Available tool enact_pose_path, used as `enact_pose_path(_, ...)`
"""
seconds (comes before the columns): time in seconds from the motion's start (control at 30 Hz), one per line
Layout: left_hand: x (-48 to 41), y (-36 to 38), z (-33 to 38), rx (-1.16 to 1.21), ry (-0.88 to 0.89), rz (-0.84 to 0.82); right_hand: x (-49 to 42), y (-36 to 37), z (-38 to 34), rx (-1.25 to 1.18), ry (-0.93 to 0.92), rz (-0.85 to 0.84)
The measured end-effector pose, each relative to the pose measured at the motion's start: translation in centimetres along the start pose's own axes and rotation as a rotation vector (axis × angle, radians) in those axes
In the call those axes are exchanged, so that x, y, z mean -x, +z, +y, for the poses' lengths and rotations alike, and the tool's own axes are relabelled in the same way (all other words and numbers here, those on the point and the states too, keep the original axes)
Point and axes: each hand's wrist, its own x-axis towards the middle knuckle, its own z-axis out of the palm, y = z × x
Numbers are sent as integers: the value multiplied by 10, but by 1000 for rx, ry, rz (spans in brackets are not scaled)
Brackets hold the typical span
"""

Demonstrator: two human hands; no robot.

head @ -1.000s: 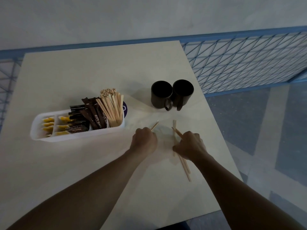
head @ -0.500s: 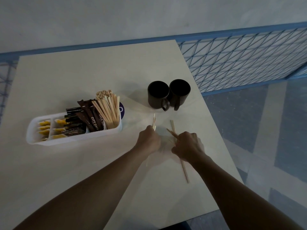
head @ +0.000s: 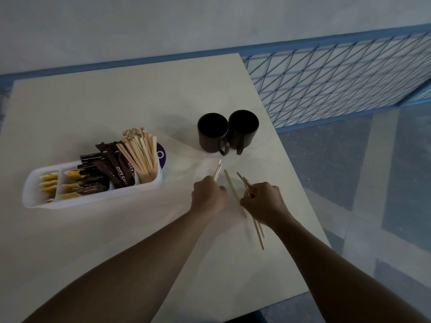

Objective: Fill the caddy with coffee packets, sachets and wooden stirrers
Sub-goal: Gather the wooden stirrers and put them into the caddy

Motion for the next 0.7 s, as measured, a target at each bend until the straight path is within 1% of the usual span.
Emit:
enact_pose_path(0.13, -2, 14, 7, -30, 31, 47, -3, -11, 3, -9, 6, 39)
enact_pose_path(0.3, 0, 28, 13, -83, 47, 77, -10, -17, 10, 36, 20, 30)
enact_pose_path(0.47, -5, 30, 15, -220, 87, 103, -15, -18, 13, 83, 13, 7)
enact_pose_path(0.57, -5, 27, 16, -263, 116, 100, -18, -16, 10, 85, 10, -4)
enact_pose_path(0.7, -3, 23, 10, -257, 139, 82, -18, -13, 7, 72, -7, -8)
